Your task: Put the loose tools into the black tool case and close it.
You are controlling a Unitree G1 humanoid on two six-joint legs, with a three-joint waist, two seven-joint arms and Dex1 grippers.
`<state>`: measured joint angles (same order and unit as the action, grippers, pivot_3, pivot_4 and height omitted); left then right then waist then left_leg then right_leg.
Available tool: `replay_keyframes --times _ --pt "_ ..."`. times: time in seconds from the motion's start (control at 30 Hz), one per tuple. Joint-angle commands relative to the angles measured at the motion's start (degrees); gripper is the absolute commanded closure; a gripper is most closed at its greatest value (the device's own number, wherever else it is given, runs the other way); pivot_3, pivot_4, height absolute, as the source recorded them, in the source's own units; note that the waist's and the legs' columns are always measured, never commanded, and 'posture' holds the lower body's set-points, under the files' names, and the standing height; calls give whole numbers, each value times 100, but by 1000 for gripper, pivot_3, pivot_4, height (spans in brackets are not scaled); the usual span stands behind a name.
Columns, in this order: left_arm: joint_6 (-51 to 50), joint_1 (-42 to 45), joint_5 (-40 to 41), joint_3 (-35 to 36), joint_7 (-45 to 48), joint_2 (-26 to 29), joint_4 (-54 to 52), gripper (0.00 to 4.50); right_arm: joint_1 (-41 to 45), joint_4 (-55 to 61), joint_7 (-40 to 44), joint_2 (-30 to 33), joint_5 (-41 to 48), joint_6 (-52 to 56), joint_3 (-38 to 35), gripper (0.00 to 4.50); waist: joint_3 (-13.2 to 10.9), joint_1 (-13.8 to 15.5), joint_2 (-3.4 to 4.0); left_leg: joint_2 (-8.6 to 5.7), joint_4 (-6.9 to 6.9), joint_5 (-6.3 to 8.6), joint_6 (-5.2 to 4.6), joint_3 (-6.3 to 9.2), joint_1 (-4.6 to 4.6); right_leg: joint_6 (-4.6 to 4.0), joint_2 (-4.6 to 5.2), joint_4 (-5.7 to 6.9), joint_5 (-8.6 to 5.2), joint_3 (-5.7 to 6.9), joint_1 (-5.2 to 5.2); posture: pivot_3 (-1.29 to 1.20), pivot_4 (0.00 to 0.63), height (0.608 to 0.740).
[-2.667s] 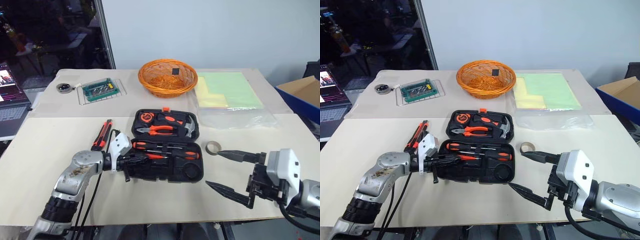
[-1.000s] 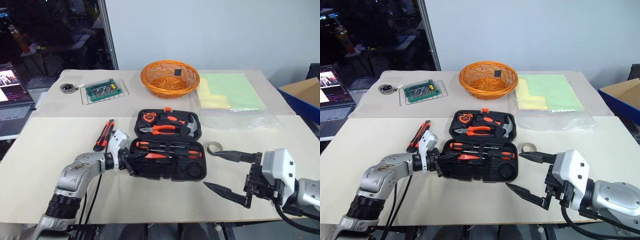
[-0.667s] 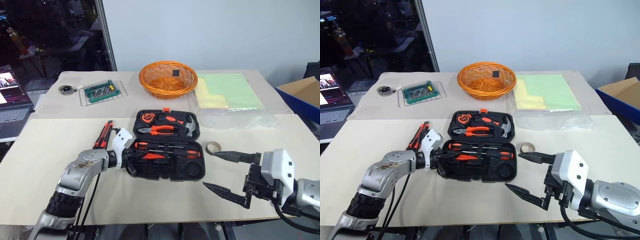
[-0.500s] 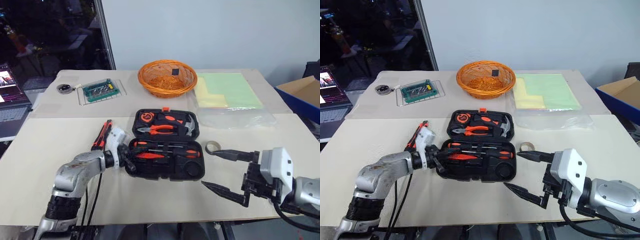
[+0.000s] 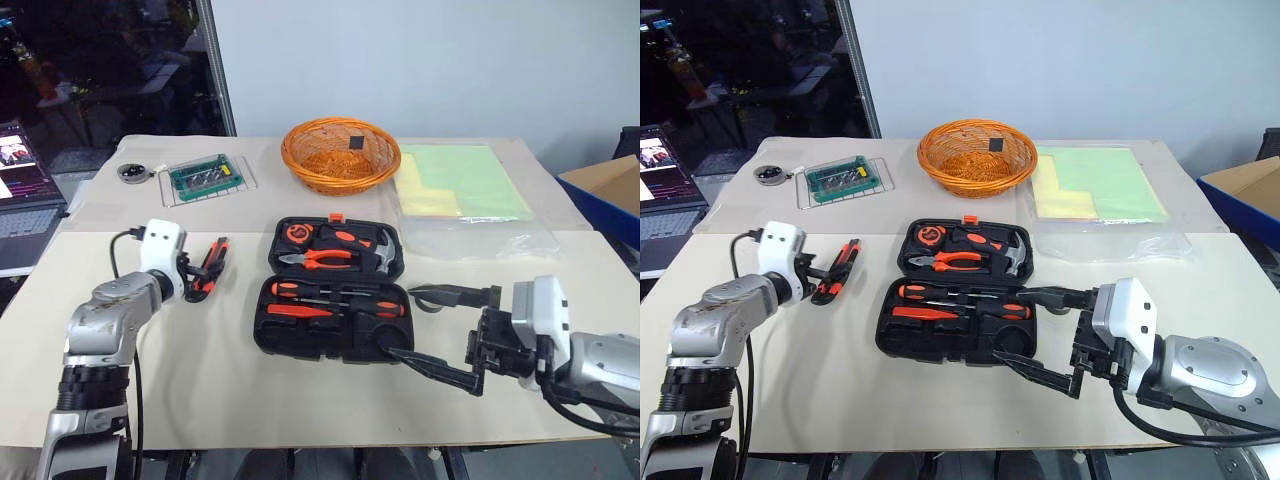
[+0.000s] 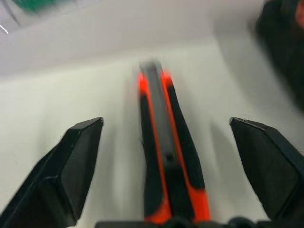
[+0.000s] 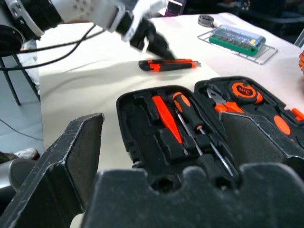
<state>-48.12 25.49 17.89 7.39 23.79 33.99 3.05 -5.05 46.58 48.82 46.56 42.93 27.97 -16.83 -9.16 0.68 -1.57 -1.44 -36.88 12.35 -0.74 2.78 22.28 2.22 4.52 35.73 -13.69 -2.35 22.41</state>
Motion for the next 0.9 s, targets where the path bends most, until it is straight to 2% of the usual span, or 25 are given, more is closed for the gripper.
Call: replay_keyframes --times 0.03,0.13,0.23,0.33,0.4,0.5,0.57,0.63,0.73,0.8,0.9 --pt "-33 270 -159 -149 62 30 297 46 164 111 -162 -49 -34 -171 -52 0 0 -3 0 1 0 0 0 0 1 0 -1 1 0 0 3 0 150 740" --pt "4 298 -271 -217 15 36 480 739 255 162 -294 -86 2 -156 -42 0 0 -39 0 2 1 0 0 -2 0 -1 -2 2 0 -3 6 0 150 740" --pt "42 138 -218 -179 146 48 335 1877 299 206 -374 -111 51 -135 -45 0 0 -41 0 3 2 1 2 -2 1 -7 -2 4 4 -2 8 0 150 740" --pt "559 -65 -229 -162 354 41 197 2821 285 190 -393 -130 44 -148 -13 0 0 -40 0 2 3 2 3 -2 1 -10 1 4 6 -3 7 0 150 740" --pt "1066 -110 151 281 588 -112 -59 2819 207 174 -392 -150 5 -173 -20 0 0 -28 0 3 3 3 5 -2 1 -12 4 3 7 -4 8 0 150 740" --pt "1014 -108 1098 705 1640 47 -658 2819 29 214 -414 -170 79 -158 -165 0 -5 -3 -10 6 2 3 5 -1 13 -19 5 2 11 -4 20 0 150 740" --pt "513 -94 1720 452 2702 522 -1183 2819 -156 248 -378 -144 143 -143 -331 0 -5 -3 -9 10 2 3 5 1 35 -26 3 2 15 -1 43 0 150 740" --pt "222 -89 2057 -169 3720 1028 -1745 2819 -419 273 -275 -88 188 -139 -584 0 -2 -11 -4 7 1 2 6 -2 60 -30 0 11 18 -3 74 0 150 740" --pt "338 8 1936 -924 4435 1403 -2088 2819 -708 298 -145 -16 243 -141 -884 0 10 -7 26 0 3 3 6 -5 58 -28 4 8 17 -3 68 0 150 740" --pt "812 304 1164 -1865 4537 1299 -2006 2819 -1069 384 21 41 251 -112 -1198 0 10 -6 28 -3 3 3 6 -14 55 -24 6 8 15 -7 63 0 150 740" --pt "1286 524 506 -2528 4484 1096 -1815 2819 -1412 492 148 83 297 -103 -1504 0 8 0 24 9 -4 2 4 -20 49 -16 -15 11 9 -6 52 0 150 740"
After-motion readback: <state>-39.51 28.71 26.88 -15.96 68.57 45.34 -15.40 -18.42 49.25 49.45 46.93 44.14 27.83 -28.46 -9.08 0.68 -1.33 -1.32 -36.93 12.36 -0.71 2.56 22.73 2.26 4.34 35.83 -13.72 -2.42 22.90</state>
